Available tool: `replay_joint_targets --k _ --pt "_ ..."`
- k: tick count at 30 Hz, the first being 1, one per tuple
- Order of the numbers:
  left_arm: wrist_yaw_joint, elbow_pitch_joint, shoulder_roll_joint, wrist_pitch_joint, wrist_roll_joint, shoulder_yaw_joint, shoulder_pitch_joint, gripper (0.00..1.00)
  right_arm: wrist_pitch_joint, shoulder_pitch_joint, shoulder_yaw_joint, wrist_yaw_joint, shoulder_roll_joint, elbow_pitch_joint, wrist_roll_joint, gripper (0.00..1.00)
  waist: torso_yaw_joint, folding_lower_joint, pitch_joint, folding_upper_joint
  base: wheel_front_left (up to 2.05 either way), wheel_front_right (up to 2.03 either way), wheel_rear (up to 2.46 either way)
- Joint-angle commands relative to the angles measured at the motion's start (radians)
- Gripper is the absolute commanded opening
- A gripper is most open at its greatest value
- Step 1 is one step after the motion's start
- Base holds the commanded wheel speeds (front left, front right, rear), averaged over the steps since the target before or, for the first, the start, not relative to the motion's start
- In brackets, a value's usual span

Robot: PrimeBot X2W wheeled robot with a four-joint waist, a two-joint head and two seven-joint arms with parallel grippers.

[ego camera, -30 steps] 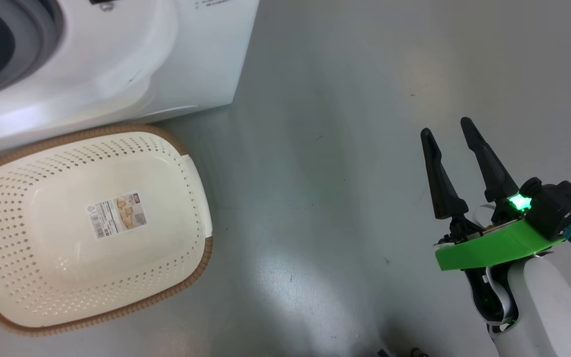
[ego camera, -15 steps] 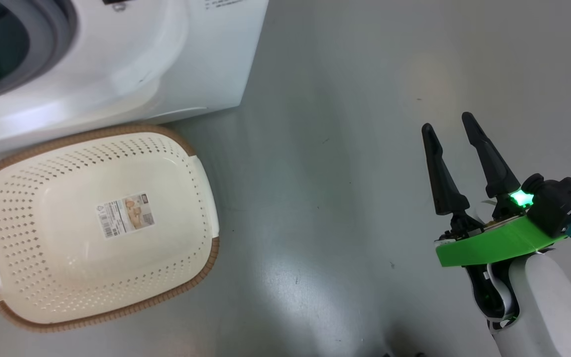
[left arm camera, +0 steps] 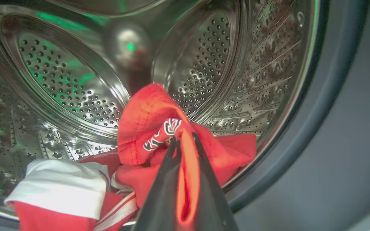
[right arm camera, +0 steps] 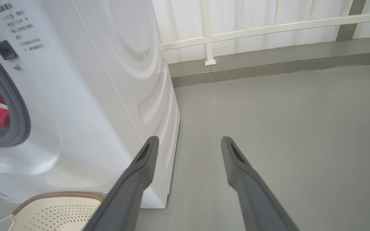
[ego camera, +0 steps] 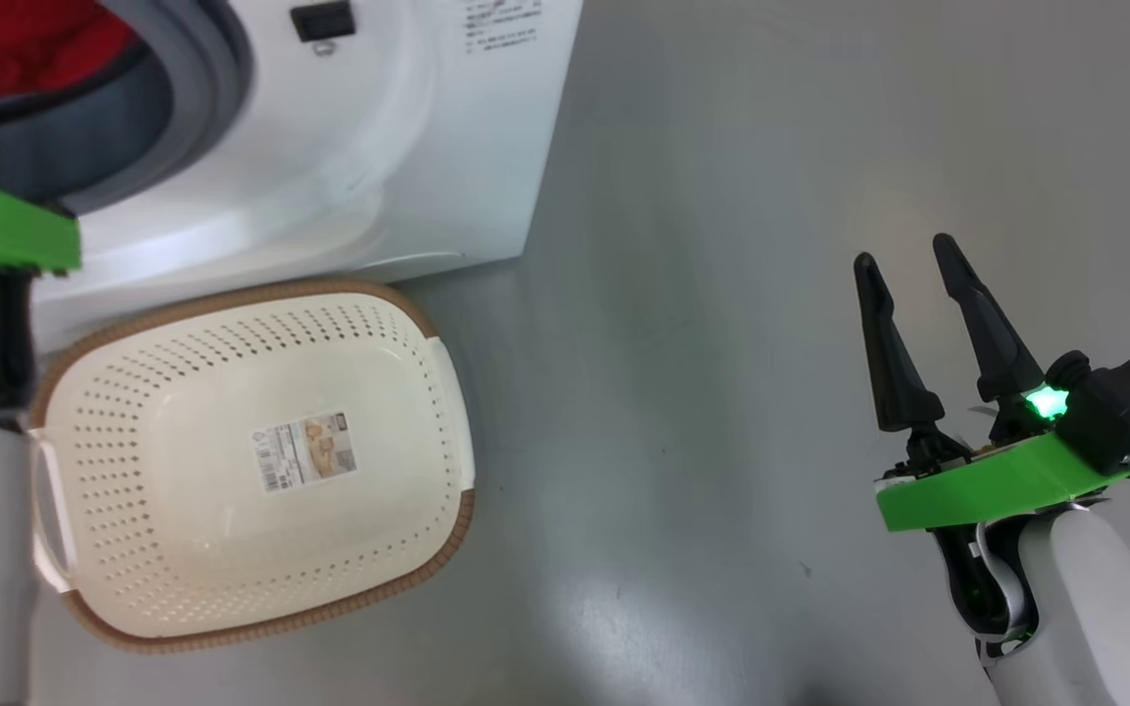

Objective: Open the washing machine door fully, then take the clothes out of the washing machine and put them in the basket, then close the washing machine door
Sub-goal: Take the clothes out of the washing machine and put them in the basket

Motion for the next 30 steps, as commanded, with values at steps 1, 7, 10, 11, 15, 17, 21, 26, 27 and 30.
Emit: replay_joint_targets --k 1,7,10,11,15,17,21,26,27,30 --pt "-0.006 -0.05 0.03 -0.005 0.015 0.034 0.043 0.0 -0.006 0.029 0.015 0.007 -0.009 -0.017 -0.009 1.0 0.024 0.0 -0.031 0.0 0.0 0.0 0.0" --pt "-0.006 -0.142 -0.019 -0.005 0.051 0.07 0.126 0.0 -0.006 0.047 0.01 0.007 -0.009 -0.01 -0.008 1.0 0.042 0.0 -0.064 0.0 0.0 0.0 0.0" --pt "-0.006 -0.195 -0.043 -0.005 0.07 0.083 0.172 0.0 -0.006 0.054 0.008 0.007 -0.009 -0.007 -0.007 1.0 0.052 0.0 -0.077 0.0 0.0 0.0 0.0" --pt "-0.006 -0.212 -0.051 -0.005 0.075 0.086 0.187 0.0 -0.006 0.056 0.006 0.007 -0.008 -0.006 -0.006 1.0 0.056 0.0 -0.081 0.0 0.0 0.0 0.0" --pt "-0.006 -0.288 -0.086 -0.005 0.1 0.101 0.25 0.0 -0.006 0.066 0.003 0.007 -0.007 -0.003 -0.005 1.0 0.068 0.0 -0.099 0.0 0.0 0.0 0.0" --pt "-0.006 -0.32 -0.102 -0.005 0.109 0.106 0.283 0.0 -0.006 0.072 0.001 0.007 -0.007 -0.003 -0.005 1.0 0.074 0.0 -0.106 0.0 0.0 0.0 0.0" --pt "-0.006 -0.384 -0.124 -0.005 0.123 0.119 0.339 0.0 -0.006 0.08 0.0 0.007 -0.009 -0.002 -0.003 1.0 0.082 0.0 -0.116 0.0 0.0 0.0 0.0" --pt "-0.006 -0.484 -0.147 -0.005 0.137 0.135 0.422 0.0 -0.006 0.087 0.002 0.007 -0.013 -0.002 -0.002 1.0 0.088 0.0 -0.127 0.0 0.0 0.0 0.0" --pt "-0.006 -0.506 -0.151 -0.005 0.138 0.139 0.437 0.0 -0.006 0.089 0.001 0.007 -0.014 -0.003 -0.002 1.0 0.09 0.0 -0.128 0.0 0.0 0.0 0.0" --pt "-0.006 -0.576 -0.167 -0.005 0.138 0.161 0.476 0.0 -0.006 0.095 -0.001 0.007 -0.017 -0.004 -0.002 1.0 0.094 0.0 -0.131 0.0 0.0 0.0 0.0"
